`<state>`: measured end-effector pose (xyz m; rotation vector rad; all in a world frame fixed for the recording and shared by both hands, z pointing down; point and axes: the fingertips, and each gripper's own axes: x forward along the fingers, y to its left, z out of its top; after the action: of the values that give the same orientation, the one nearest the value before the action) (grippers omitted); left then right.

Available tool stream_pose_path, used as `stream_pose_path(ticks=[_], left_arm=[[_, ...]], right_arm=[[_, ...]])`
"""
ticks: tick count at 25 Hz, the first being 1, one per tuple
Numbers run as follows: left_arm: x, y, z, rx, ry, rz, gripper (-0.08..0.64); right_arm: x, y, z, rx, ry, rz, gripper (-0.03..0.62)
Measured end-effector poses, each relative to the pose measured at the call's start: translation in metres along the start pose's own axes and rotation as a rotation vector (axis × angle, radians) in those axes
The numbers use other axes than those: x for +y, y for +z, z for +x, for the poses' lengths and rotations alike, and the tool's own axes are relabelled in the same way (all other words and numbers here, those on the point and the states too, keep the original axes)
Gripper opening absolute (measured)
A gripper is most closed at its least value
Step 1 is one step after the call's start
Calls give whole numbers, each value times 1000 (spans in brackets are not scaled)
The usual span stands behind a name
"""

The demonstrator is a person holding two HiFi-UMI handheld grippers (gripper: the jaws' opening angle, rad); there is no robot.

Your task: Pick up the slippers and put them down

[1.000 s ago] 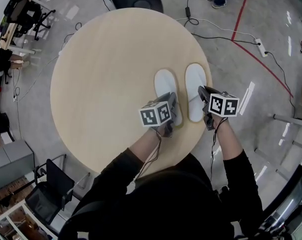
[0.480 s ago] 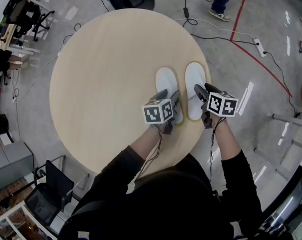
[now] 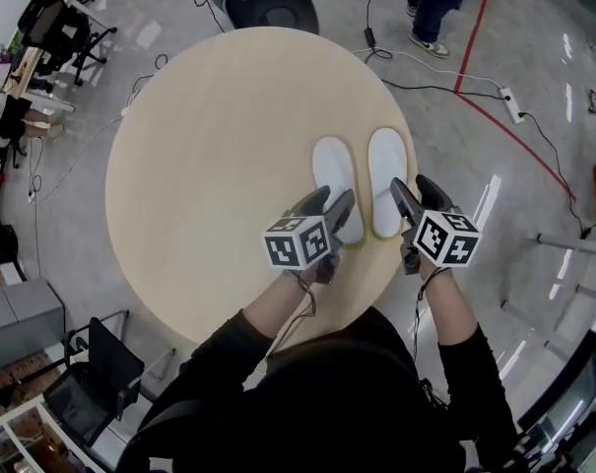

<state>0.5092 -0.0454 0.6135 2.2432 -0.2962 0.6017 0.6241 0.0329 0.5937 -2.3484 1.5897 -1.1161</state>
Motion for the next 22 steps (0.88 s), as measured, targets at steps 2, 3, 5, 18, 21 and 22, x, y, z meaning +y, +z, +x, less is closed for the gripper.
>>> stream_pose_path(ticks=[2,3,5,18,21,22], left_arm=[[-15,-6,-18,-2,-59,5,244],[-22,-10,-28,-2,-84,14,242],[-33,-17,-50,-7,-122,40,231],[-24,-48,-202,-77,-237,72,26],[-11,-43,-237,-109,-193,83,26],[-6,-42,-250,-120,-175,93,28]], right_arm=[[19,-2,-12,-17,48,24,253],[31,-5,-18,-19,80,34,253],[57,-15,-28,-15,143,33,231],[201,-60,-88,-68,314,-4,15],[233,-66,-101,-84,313,-48,15],[244,-69,-106,-92,312,-73,15]])
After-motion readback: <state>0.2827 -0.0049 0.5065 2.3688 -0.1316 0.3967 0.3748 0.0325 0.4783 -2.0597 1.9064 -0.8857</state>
